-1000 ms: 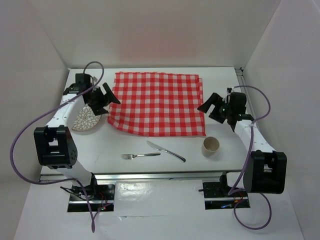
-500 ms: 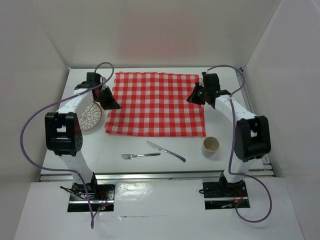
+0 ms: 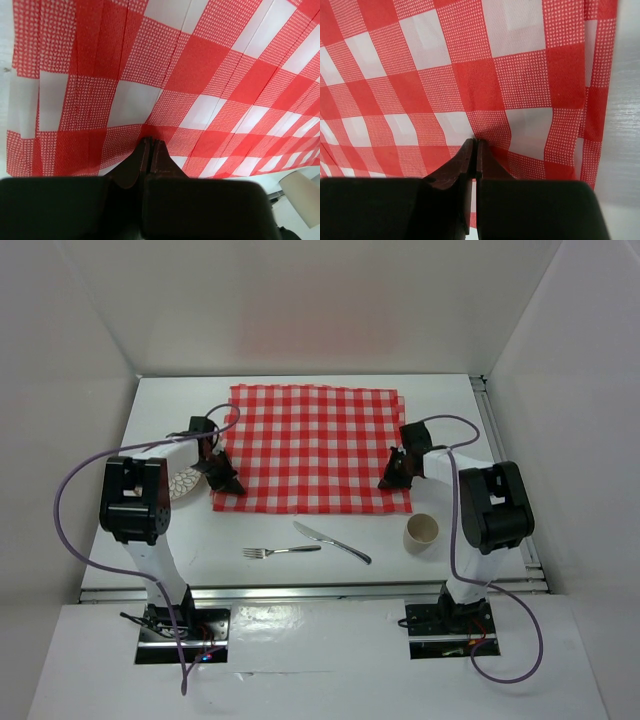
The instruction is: Set the dinner table for one person
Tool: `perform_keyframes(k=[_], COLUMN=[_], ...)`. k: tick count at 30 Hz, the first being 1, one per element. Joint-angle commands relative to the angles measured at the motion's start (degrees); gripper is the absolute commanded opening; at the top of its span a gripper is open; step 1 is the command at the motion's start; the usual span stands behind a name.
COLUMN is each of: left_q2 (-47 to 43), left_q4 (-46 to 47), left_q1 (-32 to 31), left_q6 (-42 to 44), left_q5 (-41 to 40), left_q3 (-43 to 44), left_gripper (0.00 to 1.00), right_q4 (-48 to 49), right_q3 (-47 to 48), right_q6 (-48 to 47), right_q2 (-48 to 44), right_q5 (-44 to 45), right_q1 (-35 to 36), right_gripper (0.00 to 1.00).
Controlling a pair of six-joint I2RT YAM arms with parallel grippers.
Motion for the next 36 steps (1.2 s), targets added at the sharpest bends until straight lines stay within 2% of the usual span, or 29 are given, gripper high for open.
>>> perform_keyframes(k=[1,13,20,27,30,32,35,36], left_q2=[-0.47,-5.30,-10.30,-12.16,-14.44,-16.45,-18.65,-19.71], left_q4=[0.44,-2.37,-4.39,-4.92,-7.19,-8.61,-11.77,-12.47], left_q1=[-1.07,-1.07,-1.07,-1.07,-1.07,-1.07,-1.07,-0.55], left_q6=[-0.75,-1.27,-1.27,-1.27,-1.27,-1.27,-1.27,-1.27], left_q5=[-3.21,-8.40,-10.95,-9.38,-9.37,-9.90,-12.88,-13.67], left_q3=[-2.34,-5.60,-6.13,-5.51,-3.94,-2.27,2.56,3.79], left_gripper=[0.00,0.00,0.00,0.00,0.00,0.00,0.00,0.01], right_q4=[1.55,0.41,-2.49,-3.11,-3.11,-3.11,-4.51,-5.04], right_q3=[-2.88,-10.09,-8.87,-7.82,-6.06,-3.08,2.54,4.21], right_q6=[1.44,3.11,3.64,2.42,0.92,0.05,-1.28,-1.28], right_q2=[-0.36,-5.56,-8.45,-8.98,-8.37,-9.24,-11.00,-11.01], right_q5=[0.99,3.53,9.42,9.96,7.95,6.71,5.03,5.03], right_q1=[1.23,2.99,2.99,2.99,2.99,3.60,4.40,5.27], right_gripper=[0.00,0.00,0.00,0.00,0.12,0.37,0.66,0.70])
